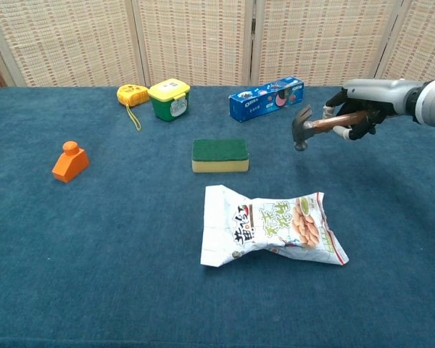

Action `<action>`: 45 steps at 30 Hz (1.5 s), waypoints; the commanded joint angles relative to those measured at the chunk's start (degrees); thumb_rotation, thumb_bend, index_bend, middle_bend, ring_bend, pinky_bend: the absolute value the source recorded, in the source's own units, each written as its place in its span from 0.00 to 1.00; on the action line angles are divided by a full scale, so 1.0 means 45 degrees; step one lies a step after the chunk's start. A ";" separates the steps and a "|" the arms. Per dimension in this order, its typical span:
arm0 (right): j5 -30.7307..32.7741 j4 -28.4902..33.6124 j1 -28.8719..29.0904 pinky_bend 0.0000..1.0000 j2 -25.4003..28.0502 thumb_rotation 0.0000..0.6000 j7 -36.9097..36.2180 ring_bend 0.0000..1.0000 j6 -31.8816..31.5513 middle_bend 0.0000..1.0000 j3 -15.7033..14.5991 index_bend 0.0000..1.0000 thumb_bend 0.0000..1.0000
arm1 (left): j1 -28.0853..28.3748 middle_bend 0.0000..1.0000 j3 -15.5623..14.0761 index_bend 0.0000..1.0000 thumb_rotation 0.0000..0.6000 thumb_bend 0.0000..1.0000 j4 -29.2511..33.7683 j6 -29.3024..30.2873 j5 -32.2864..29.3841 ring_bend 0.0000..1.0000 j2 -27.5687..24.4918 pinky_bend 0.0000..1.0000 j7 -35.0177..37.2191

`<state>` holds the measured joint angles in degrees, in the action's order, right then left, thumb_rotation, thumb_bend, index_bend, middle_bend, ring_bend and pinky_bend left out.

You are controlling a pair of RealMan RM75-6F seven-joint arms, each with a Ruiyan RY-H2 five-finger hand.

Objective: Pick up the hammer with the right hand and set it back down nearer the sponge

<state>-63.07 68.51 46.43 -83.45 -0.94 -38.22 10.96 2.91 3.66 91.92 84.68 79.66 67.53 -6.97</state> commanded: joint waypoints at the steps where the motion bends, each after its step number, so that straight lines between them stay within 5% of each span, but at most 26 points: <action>1: -0.0189 -0.0005 -0.0091 0.67 -0.0011 1.00 -0.0480 0.63 0.0066 0.74 0.0048 0.66 0.70 | -0.0006 0.00 -0.0015 0.00 1.00 0.40 0.0048 0.0008 0.0013 0.00 -0.0023 0.00 -0.0034; 25: -0.0721 -0.0488 0.0372 0.72 -0.0979 1.00 -0.3101 0.69 0.0877 0.79 0.0716 0.70 0.70 | -0.0046 0.00 -0.0063 0.00 1.00 0.40 0.0375 0.0033 -0.0017 0.00 -0.0214 0.00 -0.0295; 45: 0.0578 -0.1582 0.1928 0.72 -0.2460 1.00 -0.2462 0.69 0.1886 0.79 0.1356 0.70 0.72 | -0.0179 0.00 -0.0132 0.00 1.00 0.40 0.0533 0.0147 -0.0043 0.00 -0.0334 0.00 -0.0400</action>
<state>-60.62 61.56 54.97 -94.35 -12.17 -29.85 16.98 2.12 3.07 94.32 85.32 79.47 66.04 -8.78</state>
